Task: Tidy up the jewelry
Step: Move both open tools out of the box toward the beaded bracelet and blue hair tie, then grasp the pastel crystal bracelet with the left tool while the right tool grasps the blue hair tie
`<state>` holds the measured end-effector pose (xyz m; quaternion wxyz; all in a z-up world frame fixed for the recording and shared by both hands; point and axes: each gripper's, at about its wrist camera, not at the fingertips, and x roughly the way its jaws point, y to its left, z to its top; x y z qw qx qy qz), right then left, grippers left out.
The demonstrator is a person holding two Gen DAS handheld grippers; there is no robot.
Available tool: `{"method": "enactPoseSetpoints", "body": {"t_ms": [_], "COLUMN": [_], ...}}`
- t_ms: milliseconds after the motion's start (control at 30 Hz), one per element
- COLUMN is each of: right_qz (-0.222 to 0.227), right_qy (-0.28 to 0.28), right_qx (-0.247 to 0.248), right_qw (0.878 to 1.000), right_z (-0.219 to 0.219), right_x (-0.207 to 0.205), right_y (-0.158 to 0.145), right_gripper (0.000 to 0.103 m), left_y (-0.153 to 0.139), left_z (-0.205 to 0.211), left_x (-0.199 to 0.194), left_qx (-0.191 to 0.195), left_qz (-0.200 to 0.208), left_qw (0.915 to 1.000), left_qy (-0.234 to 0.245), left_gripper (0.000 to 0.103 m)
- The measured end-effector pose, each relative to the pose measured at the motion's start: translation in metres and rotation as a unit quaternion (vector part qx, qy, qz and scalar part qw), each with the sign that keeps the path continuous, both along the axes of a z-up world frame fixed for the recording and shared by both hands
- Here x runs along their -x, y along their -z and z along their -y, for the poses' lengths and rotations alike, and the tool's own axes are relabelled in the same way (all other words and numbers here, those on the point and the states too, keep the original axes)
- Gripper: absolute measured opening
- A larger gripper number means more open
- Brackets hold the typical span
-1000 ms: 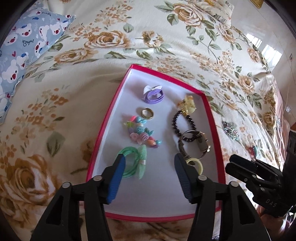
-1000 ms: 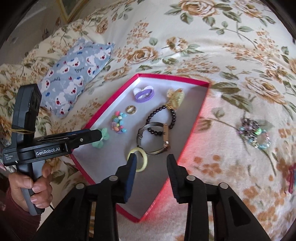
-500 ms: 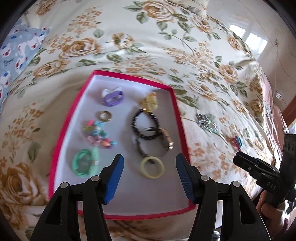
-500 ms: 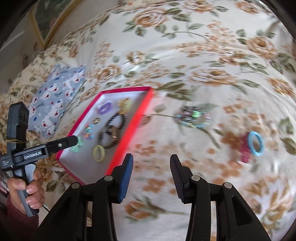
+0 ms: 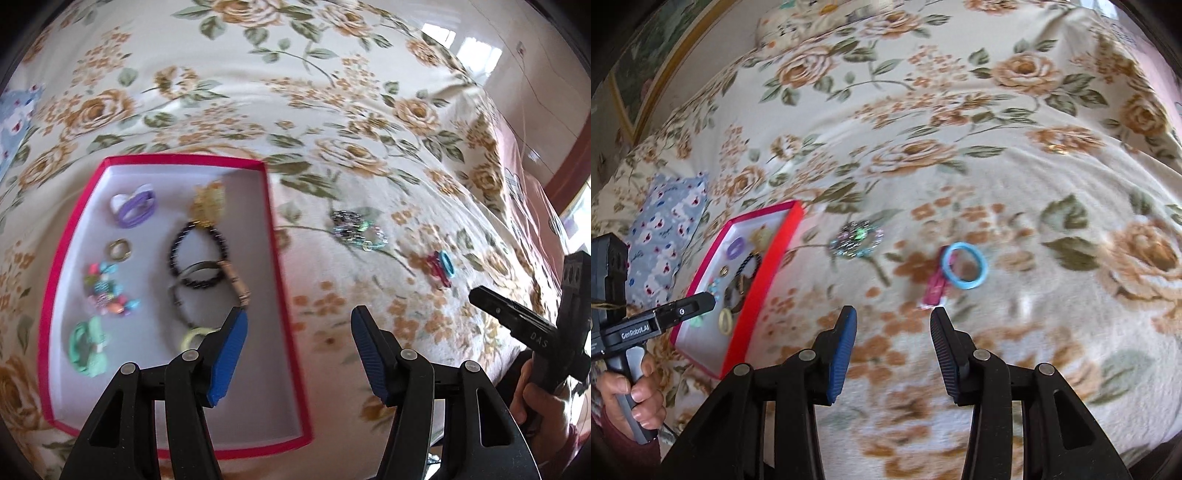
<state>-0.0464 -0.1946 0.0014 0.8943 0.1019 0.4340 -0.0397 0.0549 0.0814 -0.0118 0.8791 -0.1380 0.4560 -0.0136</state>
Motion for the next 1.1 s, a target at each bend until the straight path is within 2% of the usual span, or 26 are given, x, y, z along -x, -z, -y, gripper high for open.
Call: {"method": "enactPoseSetpoints", "body": {"t_ms": [267,600,767,867,967,1067,1100], "right_qz": [-0.003,-0.015,-0.028,-0.039,-0.045,-0.048,-0.049], "right_qy": [0.022,0.035,0.037,0.037,0.034,0.027,0.025], "right_qx": [-0.003,-0.002,0.010,0.016,0.027,0.043,0.050], "right_qw": [1.000,0.999,0.999,0.998,0.998,0.998,0.997], "right_z": [0.028,0.050,0.056,0.058,0.057,0.053,0.051], "right_x": [-0.005,-0.026,-0.039,-0.045,-0.049,-0.053,-0.054], "right_y": [0.002,0.012,0.020,0.028,0.033,0.036,0.037], "right_gripper": [0.043,0.042,0.042,0.042,0.038,0.034,0.029], "left_y": [0.008,0.027,0.047,0.062,0.076,0.083,0.083], "left_z": [0.033,0.049,0.054,0.058,0.063,0.068,0.069], "left_x": [-0.034,-0.097,-0.138,-0.158,-0.175,-0.184,-0.185], "left_qx": [-0.011,-0.023,-0.046,-0.056,-0.059,-0.066,-0.066], "left_qz": [-0.006,-0.019,-0.041,-0.059,-0.076,-0.075,-0.072], "left_qw": [0.9992,0.9982,0.9963,0.9946,0.9928,0.9920,0.9921], "left_qy": [0.038,0.052,0.060,0.064,0.072,0.078,0.079], "left_gripper": [0.058,0.056,0.050,0.043,0.038,0.035,0.027]}}
